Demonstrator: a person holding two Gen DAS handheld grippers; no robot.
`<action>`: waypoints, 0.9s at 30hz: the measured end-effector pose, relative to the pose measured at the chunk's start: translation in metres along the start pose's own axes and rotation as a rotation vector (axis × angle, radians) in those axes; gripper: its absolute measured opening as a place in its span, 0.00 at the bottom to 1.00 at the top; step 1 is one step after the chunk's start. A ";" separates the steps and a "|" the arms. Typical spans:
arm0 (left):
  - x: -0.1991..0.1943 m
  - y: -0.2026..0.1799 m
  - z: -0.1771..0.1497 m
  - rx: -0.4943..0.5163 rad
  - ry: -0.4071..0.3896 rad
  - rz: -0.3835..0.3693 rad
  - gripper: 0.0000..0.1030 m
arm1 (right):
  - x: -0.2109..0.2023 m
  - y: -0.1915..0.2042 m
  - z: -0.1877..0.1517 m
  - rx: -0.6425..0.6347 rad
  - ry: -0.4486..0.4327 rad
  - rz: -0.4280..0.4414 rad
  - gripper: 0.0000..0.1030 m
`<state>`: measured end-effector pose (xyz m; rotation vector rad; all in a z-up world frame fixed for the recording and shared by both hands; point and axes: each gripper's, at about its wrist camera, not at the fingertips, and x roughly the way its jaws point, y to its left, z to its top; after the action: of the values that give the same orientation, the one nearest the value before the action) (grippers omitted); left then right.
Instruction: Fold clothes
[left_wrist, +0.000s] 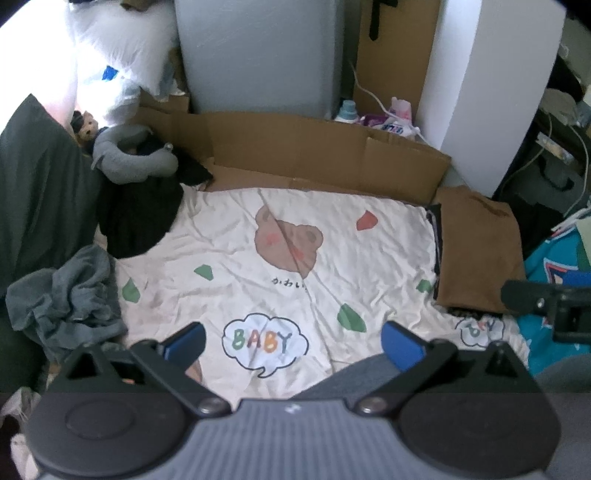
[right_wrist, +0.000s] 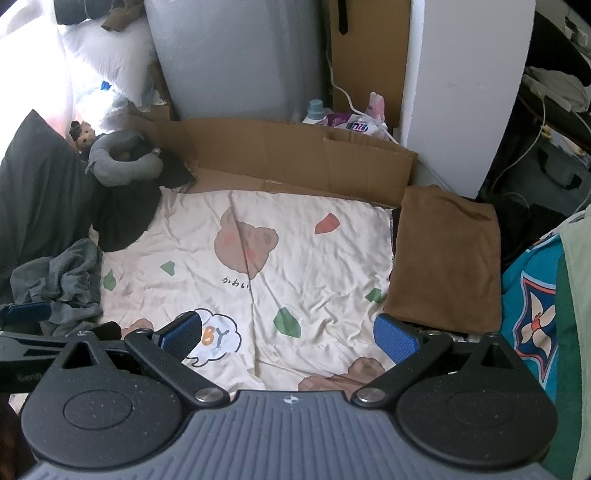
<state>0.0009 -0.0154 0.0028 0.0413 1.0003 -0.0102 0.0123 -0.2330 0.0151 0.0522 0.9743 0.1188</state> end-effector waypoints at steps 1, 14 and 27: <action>0.000 0.000 0.000 0.001 -0.001 0.001 0.99 | 0.000 0.000 0.000 0.003 -0.003 0.000 0.99; -0.002 0.018 0.005 -0.047 -0.021 -0.038 0.99 | 0.002 0.000 0.001 -0.010 0.003 -0.061 0.99; -0.004 0.033 0.011 -0.044 -0.012 -0.037 0.99 | 0.000 -0.001 0.001 -0.022 -0.002 -0.082 0.99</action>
<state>0.0091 0.0171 0.0134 -0.0176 0.9892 -0.0222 0.0129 -0.2336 0.0155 -0.0073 0.9715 0.0539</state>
